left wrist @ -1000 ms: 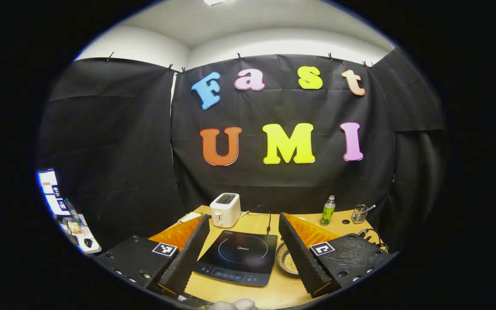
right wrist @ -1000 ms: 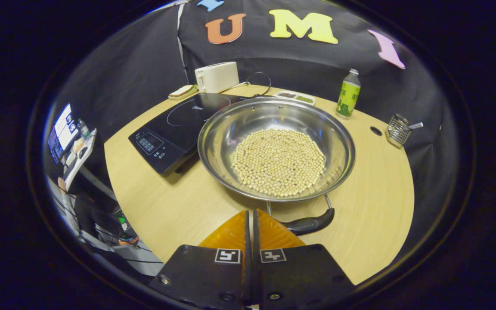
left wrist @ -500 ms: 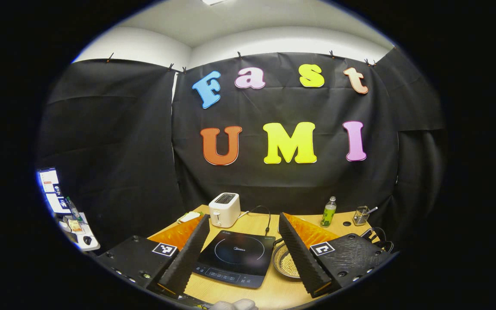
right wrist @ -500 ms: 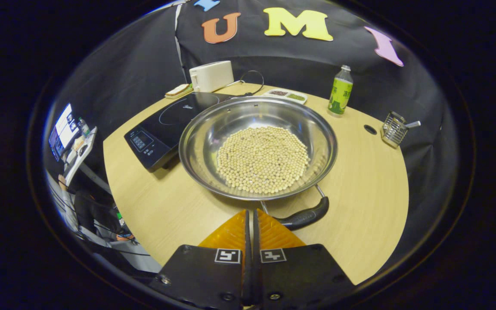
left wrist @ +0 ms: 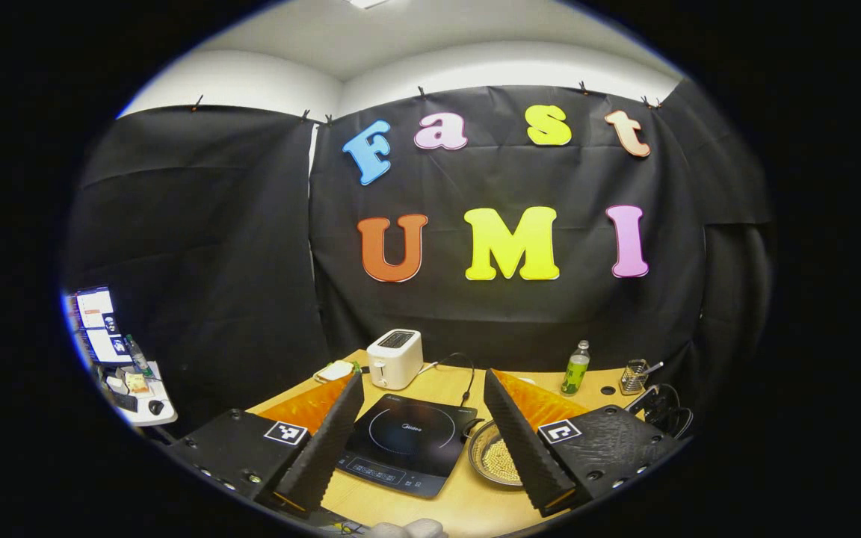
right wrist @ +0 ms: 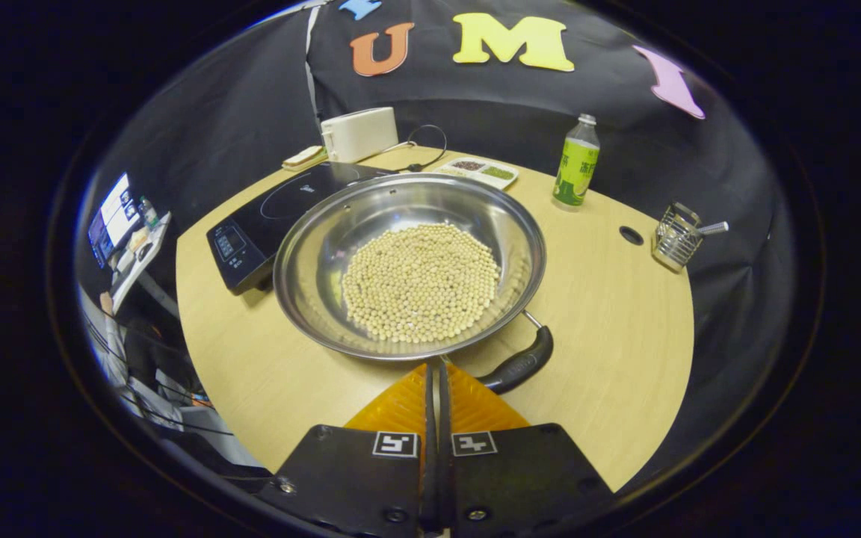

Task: First push the handle of the pot to place it horizontally, then grasp the pot with both hands and set it on the induction cooktop.

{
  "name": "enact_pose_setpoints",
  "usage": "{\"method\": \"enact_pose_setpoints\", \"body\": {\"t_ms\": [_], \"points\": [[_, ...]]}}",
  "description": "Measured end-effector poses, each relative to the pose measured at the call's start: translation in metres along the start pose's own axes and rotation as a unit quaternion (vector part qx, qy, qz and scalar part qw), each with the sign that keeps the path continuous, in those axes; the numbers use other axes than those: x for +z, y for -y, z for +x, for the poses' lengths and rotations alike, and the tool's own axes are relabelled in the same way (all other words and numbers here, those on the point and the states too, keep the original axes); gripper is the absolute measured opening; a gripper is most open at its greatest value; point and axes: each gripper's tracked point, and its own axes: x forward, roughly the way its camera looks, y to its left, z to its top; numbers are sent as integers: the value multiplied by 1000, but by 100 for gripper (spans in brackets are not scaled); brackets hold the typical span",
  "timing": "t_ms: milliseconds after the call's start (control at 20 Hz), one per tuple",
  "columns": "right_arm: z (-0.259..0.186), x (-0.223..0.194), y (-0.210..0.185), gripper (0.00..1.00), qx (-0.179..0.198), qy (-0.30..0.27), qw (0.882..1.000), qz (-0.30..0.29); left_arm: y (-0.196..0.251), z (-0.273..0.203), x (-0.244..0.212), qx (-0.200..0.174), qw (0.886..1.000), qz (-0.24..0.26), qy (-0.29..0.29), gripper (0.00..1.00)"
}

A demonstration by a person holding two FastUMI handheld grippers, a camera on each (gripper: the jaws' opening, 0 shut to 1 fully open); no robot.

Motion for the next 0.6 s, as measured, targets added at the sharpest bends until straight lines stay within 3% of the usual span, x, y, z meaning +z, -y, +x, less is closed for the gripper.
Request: {"method": "enact_pose_setpoints", "body": {"t_ms": [250, 300, 600], "points": [[4, 5, 29, 1, 0, 2, 1000, -10, 7, -4, -5, 26, 1000, -1, -4, 96], [6, 5, 35, 7, -2, 0, 1000, -10, 6, -5, -7, 29, 1000, 0, -6, 96], [6, 8, 58, 0, -11, 3, 1000, -9, 13, -4, -10, 38, 999, -2, -10, 96]]}}
